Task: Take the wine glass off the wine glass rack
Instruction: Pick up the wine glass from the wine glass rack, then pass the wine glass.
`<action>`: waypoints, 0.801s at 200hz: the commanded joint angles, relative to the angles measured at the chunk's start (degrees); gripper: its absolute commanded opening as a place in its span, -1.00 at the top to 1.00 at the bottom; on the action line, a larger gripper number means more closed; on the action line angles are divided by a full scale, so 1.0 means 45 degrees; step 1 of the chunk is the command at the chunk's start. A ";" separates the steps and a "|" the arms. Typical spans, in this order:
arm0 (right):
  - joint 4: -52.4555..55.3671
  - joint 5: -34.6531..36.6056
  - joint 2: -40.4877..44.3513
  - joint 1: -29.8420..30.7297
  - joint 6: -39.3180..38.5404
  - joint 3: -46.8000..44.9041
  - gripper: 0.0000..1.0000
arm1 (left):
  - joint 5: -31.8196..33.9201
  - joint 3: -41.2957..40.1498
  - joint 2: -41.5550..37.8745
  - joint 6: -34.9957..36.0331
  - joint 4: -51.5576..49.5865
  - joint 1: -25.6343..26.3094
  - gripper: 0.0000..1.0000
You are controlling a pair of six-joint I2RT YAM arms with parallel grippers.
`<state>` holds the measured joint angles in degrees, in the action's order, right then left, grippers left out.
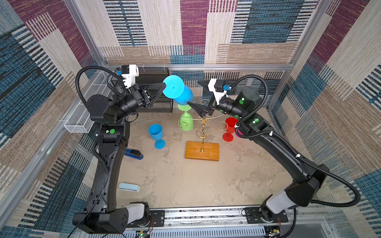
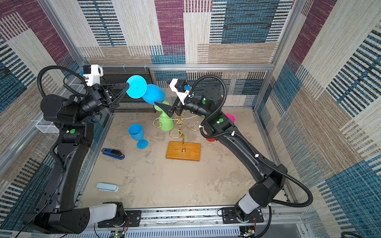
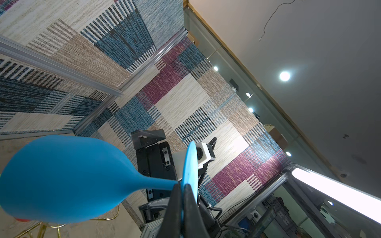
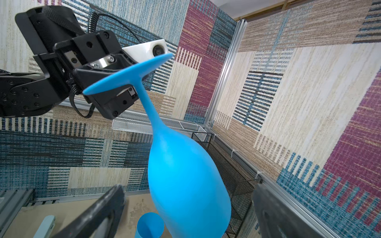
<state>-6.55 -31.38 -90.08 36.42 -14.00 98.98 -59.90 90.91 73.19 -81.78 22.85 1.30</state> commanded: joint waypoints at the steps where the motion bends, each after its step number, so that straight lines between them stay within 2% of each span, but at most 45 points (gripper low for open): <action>1: -0.0226 -0.0127 -0.0300 0.0161 -0.0166 0.0287 -0.98 | 0.0360 0.0148 -0.0004 0.0399 0.0351 0.0062 1.00; 44: -0.0083 0.0186 -0.0931 0.0382 -0.0173 0.0805 -0.98 | 0.0304 0.0255 0.0167 -0.0064 0.0848 0.0159 1.00; 90: 0.0673 0.0473 -0.2186 0.0554 -0.0075 0.2278 -0.99 | 0.0318 0.0159 0.0255 -0.0621 0.1451 0.0166 1.00; 160: 0.0605 0.1017 -0.2623 0.0851 0.0015 0.2613 -0.97 | 0.0380 -0.0072 0.0224 -0.1050 0.1877 0.0176 1.00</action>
<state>-3.38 -27.88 -101.67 39.94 -14.79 110.21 -58.85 90.85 74.24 -85.14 27.20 2.02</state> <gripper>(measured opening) 0.994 0.056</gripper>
